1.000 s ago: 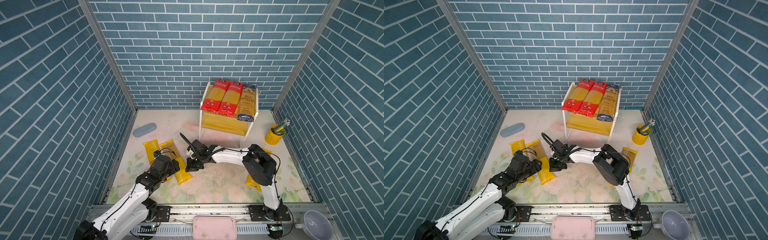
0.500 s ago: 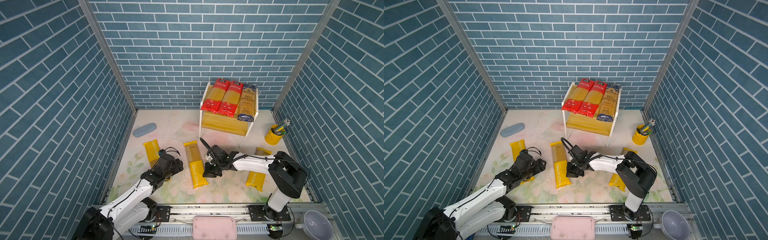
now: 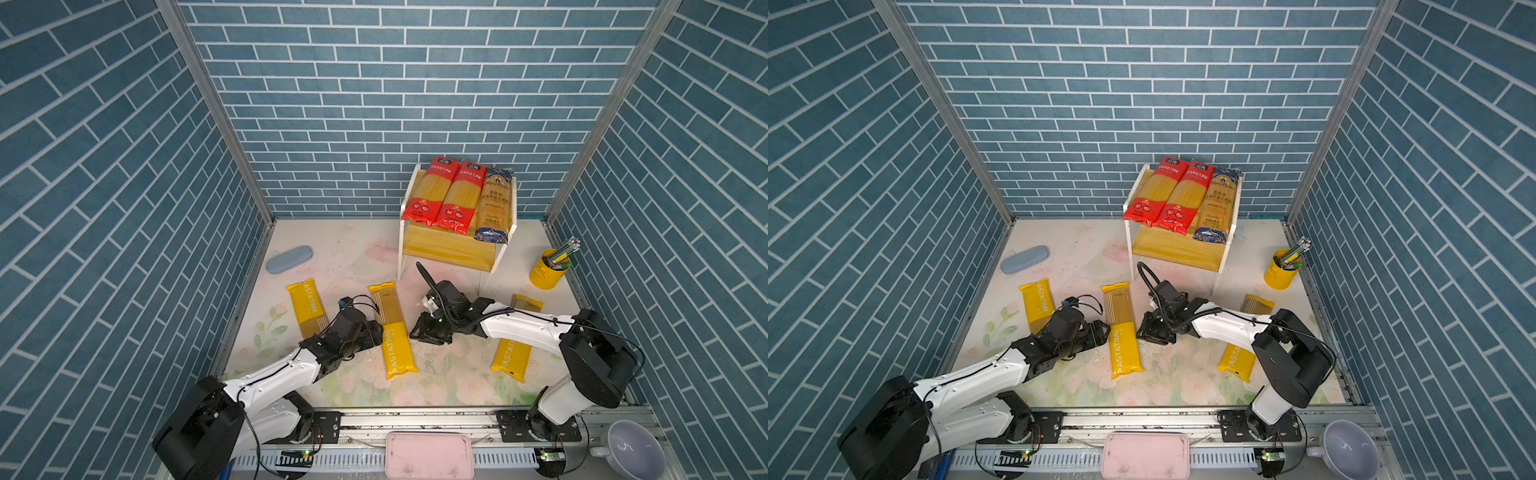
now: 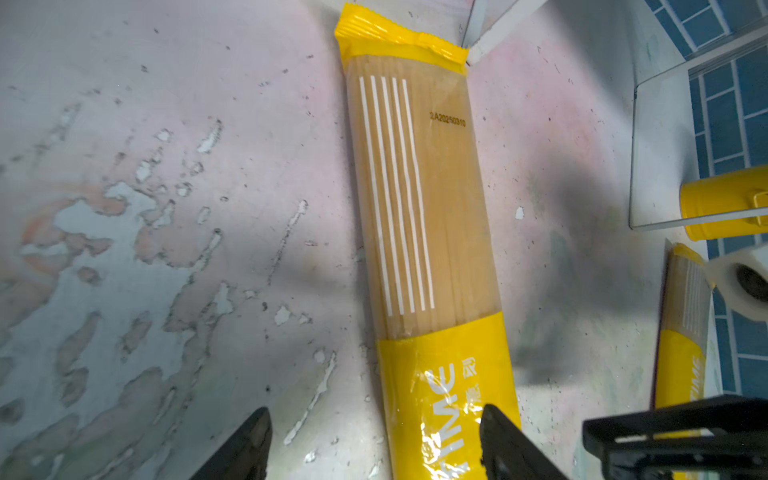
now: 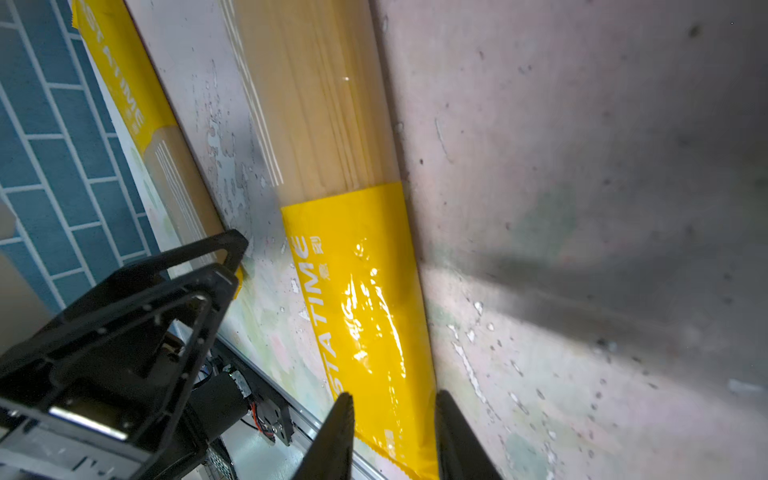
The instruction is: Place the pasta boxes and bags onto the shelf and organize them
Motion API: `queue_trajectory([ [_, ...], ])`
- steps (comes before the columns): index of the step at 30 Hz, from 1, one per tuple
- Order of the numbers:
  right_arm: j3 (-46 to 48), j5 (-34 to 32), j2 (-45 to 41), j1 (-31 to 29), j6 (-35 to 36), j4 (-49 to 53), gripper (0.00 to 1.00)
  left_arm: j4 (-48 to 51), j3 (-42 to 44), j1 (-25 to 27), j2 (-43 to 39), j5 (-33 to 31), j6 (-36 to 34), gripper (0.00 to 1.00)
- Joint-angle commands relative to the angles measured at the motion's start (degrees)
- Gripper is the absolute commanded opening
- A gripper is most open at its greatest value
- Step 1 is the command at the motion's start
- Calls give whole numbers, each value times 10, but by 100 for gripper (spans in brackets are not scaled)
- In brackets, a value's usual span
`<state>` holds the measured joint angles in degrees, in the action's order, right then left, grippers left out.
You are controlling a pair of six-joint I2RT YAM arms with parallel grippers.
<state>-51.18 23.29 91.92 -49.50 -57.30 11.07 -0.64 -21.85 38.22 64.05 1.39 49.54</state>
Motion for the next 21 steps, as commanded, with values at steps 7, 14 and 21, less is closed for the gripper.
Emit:
queue_trajectory([
  [7, 19, -1, 48, -4, -30, -95, 47, -43, -9, 21, 42, 11, 0, 76],
  [14, 17, 6, 79, -6, -35, -116, 47, -69, -11, 34, 67, 13, 2, 66],
  [21, 15, 17, 111, -16, -46, -151, 46, -126, -1, 43, 106, 34, 13, 64],
])
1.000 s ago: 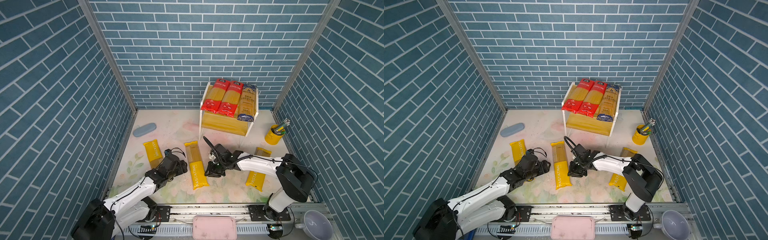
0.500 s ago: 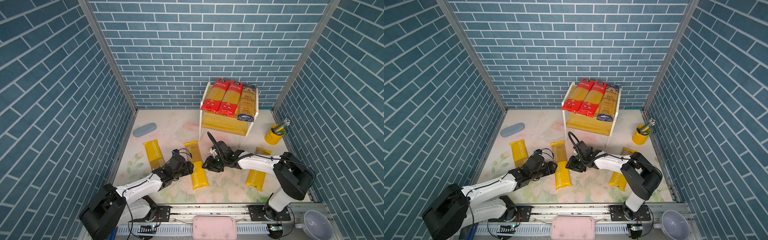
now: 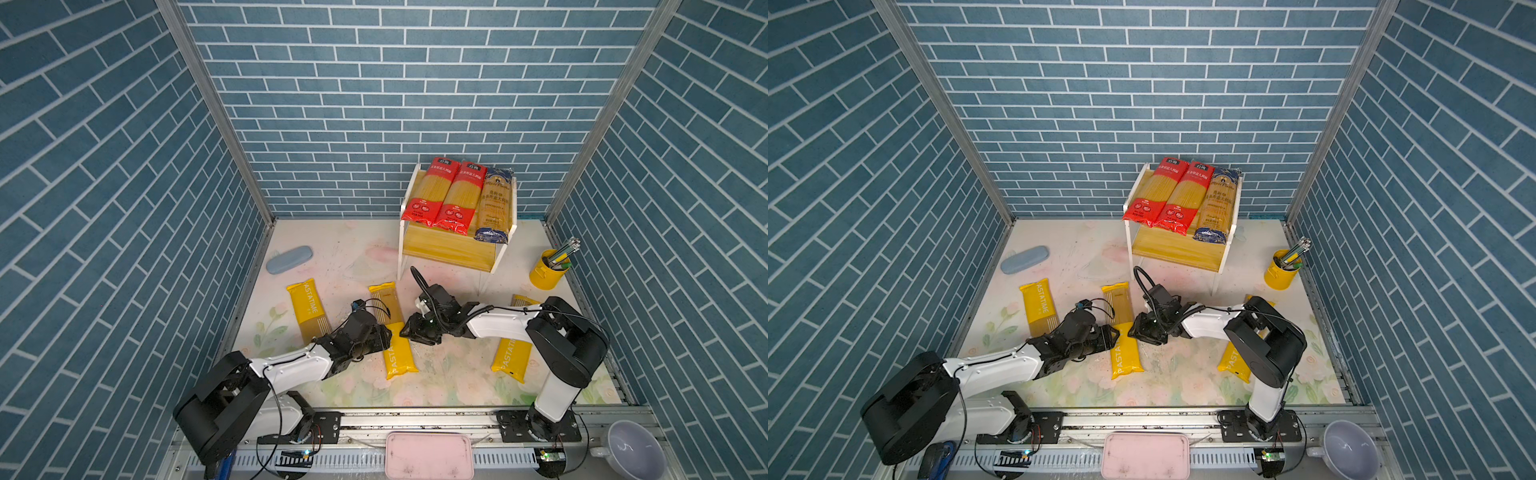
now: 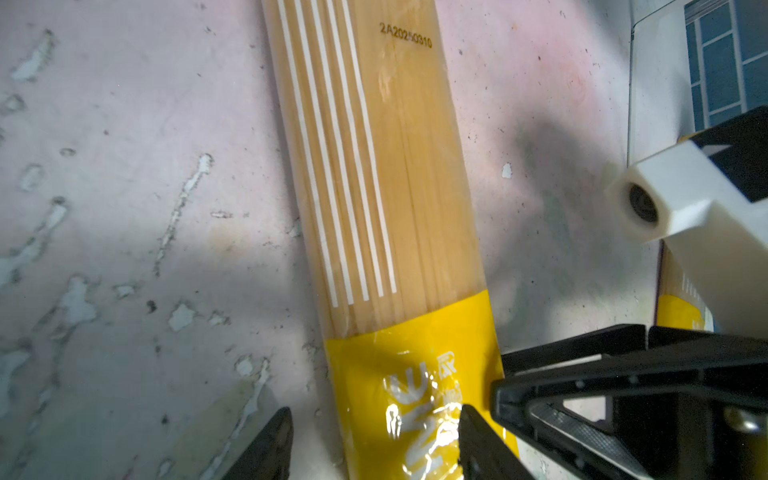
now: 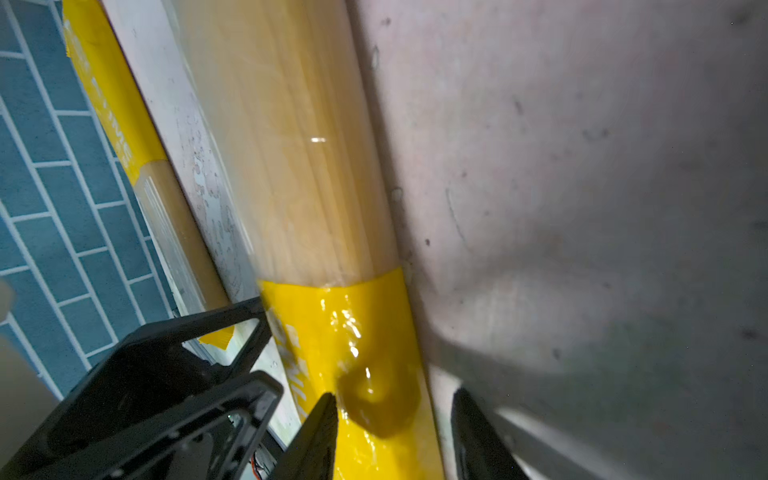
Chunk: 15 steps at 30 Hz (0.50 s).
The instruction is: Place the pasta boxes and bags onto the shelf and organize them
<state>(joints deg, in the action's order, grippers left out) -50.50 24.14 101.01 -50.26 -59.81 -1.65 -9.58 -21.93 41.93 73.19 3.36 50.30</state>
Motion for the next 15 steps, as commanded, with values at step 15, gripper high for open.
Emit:
queue_trajectory([
  [15, 22, 49, 28, -19, -51, -155, 19, -113, 15, 13, 53, 44, 32, 53],
])
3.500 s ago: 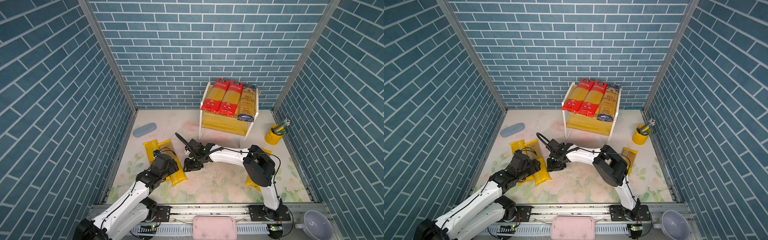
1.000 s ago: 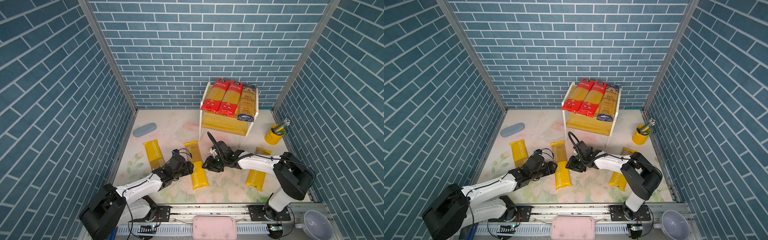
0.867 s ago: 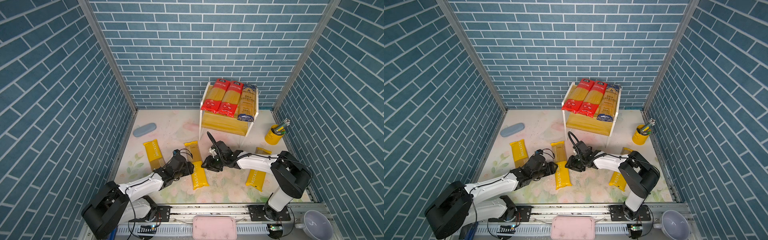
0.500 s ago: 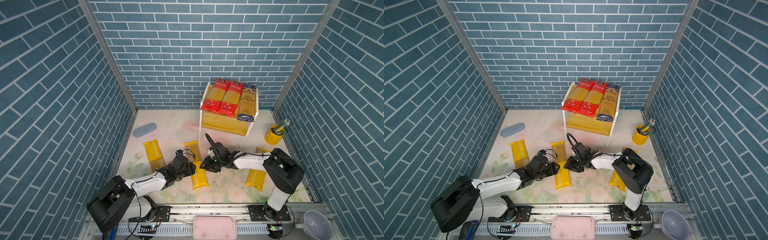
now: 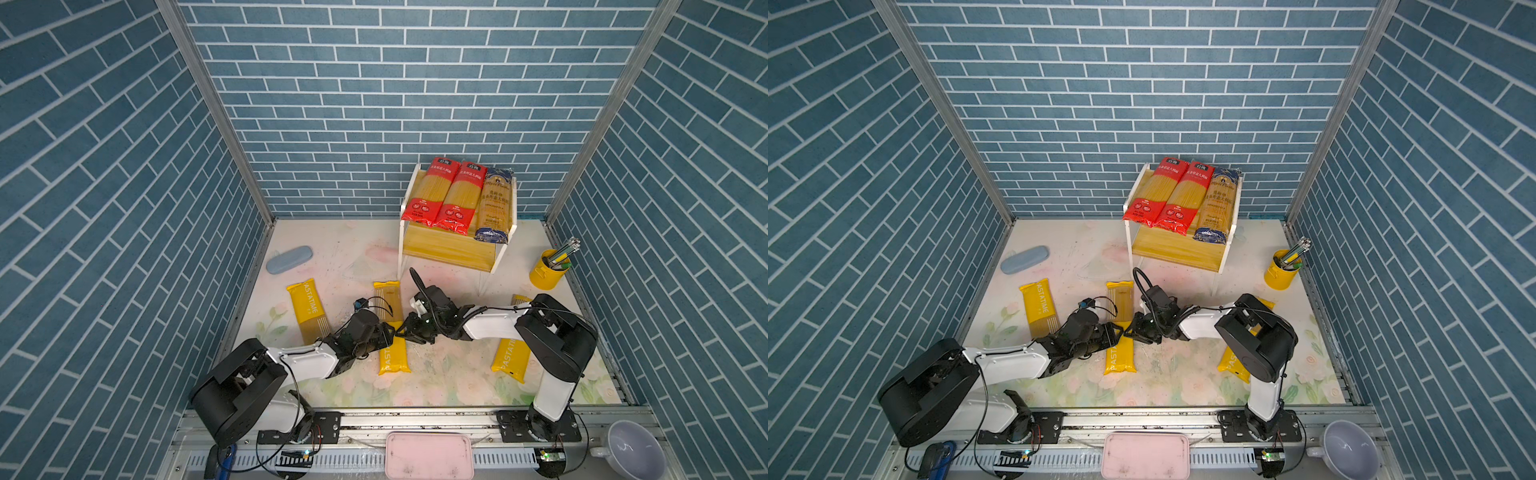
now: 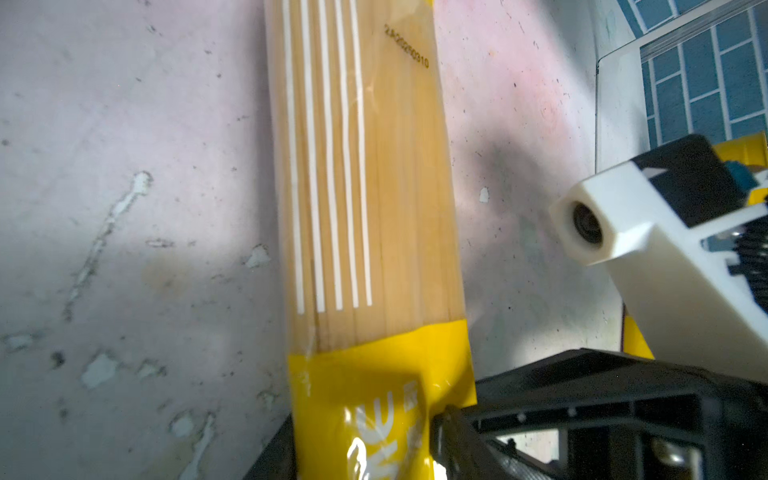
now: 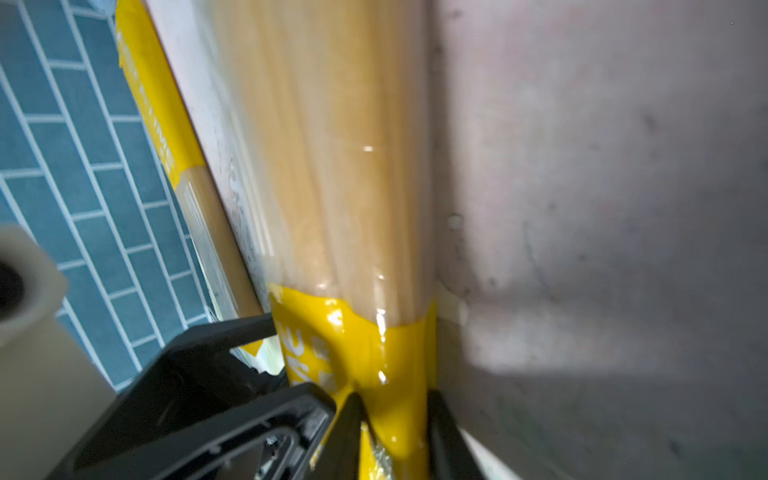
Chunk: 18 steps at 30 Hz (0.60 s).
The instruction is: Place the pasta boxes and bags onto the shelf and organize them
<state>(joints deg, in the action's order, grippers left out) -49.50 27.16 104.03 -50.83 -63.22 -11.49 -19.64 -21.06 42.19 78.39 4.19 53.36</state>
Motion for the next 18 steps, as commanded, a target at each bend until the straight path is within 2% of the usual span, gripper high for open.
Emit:
queue_trajectory([
  [1, 15, 19, -5, -13, -23, -66, 16, -11, 7, 11, -3, 36, 2, 53],
  [7, 32, 31, -24, -12, -49, -95, 3, 46, -4, 7, -69, 15, -23, 54],
  [11, 45, 39, -58, -12, -57, -93, 1, 82, -6, -1, -127, 11, -34, 64],
  [18, 60, 21, -134, -11, -68, -59, 0, 171, -14, -80, -244, 38, -45, 73],
])
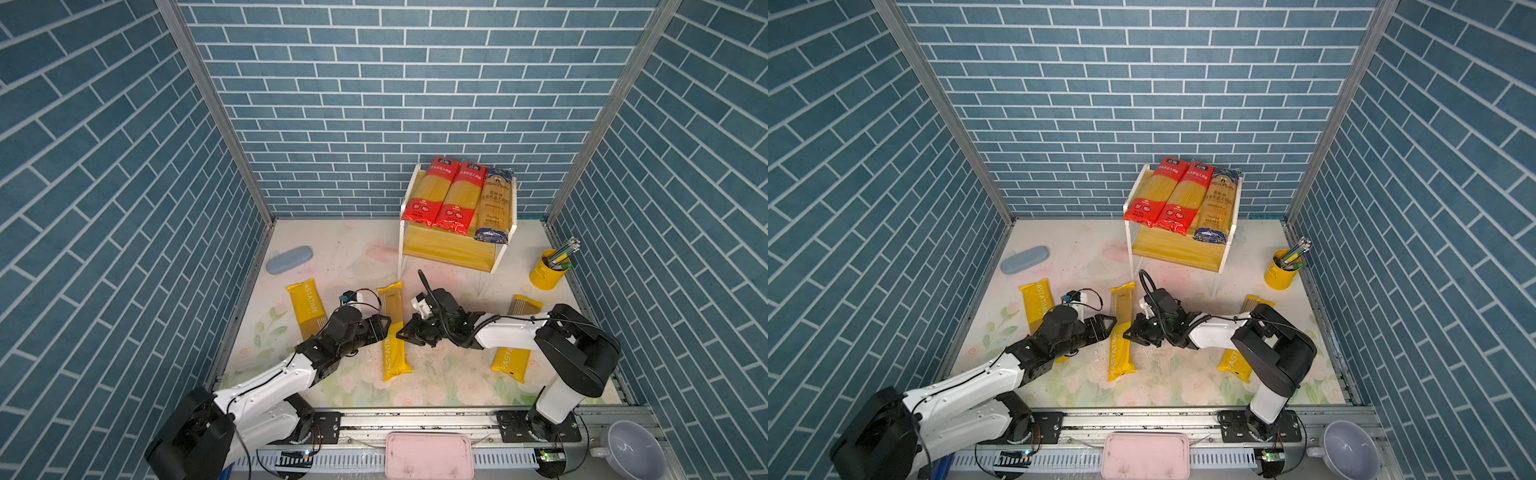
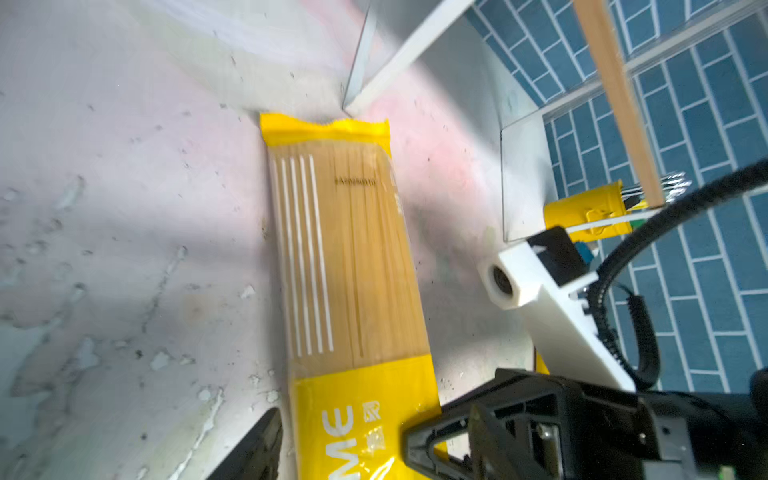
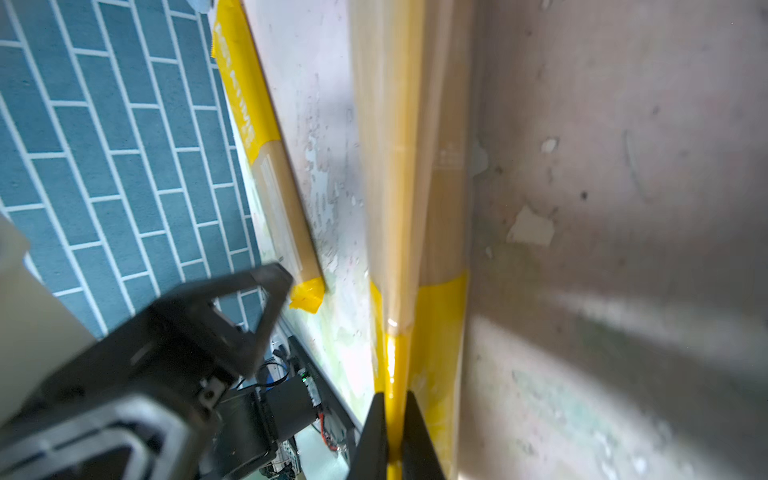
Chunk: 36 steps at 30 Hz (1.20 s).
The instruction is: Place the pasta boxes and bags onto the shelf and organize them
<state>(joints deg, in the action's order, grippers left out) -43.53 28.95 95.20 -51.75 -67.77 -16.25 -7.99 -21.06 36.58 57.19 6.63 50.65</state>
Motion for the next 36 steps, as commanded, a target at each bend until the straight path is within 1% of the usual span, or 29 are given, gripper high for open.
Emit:
queue_trajectory([
  [1, -1, 0, -53, -2, -19, -1, 0, 70, -24, -28, -43, 13, -25, 74],
  [3, -6, -7, -70, -2, -7, 23, 0, 96, -43, -31, -57, 11, -38, 74],
  [5, -11, -14, -85, -3, 6, 46, 0, 98, -49, -31, -60, 17, -36, 75],
  [11, -11, -48, -159, -2, 29, 93, 0, 59, -44, -30, -65, 43, -22, 76],
  [14, -9, -72, -200, -3, 46, 109, 0, 19, -35, -30, -72, 54, -9, 80],
  [16, -5, -91, -222, -2, 53, 106, 0, -20, -25, -27, -70, 59, 12, 83],
  [20, 7, -103, -249, -4, 53, 61, 0, -75, -13, -16, -60, 62, 36, 85],
  [28, 5, -107, -277, -10, 76, 25, 0, -104, -14, -1, -42, 60, 36, 85],
  [32, -1, -138, -288, -9, 96, 24, 0, -120, -14, 3, -30, 59, 35, 85],
  [36, -7, -152, -295, -2, 106, 0, 0, -125, -13, 3, -31, 58, 36, 85],
])
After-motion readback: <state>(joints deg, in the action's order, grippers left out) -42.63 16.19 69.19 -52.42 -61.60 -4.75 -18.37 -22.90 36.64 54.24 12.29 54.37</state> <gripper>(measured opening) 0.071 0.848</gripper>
